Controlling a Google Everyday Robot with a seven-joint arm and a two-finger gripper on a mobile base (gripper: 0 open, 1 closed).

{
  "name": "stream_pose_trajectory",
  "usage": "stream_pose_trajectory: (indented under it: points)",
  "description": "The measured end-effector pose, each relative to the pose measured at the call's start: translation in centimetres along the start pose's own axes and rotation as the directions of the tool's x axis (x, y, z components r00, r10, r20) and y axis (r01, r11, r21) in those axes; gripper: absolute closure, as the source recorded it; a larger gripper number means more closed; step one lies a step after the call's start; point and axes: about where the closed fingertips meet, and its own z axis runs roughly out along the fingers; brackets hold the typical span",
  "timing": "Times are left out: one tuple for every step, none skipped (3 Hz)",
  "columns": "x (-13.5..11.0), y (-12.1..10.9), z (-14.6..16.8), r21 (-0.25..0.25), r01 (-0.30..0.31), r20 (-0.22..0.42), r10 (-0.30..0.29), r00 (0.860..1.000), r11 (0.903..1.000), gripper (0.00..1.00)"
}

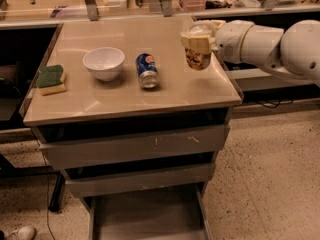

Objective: Pick orange can from bottom drawer and place on counter

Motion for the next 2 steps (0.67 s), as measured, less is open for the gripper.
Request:
stream_pose_trajectory:
  points:
    - [1.8, 1.1, 2.2, -0.084, -0.154, -0.03, 0.152, 0.988, 0.9845, 1.0]
    - [3.2, 2.1, 3.5, -0.136, -0.238, -0.07, 0.231, 0.971, 0.9616, 1.0]
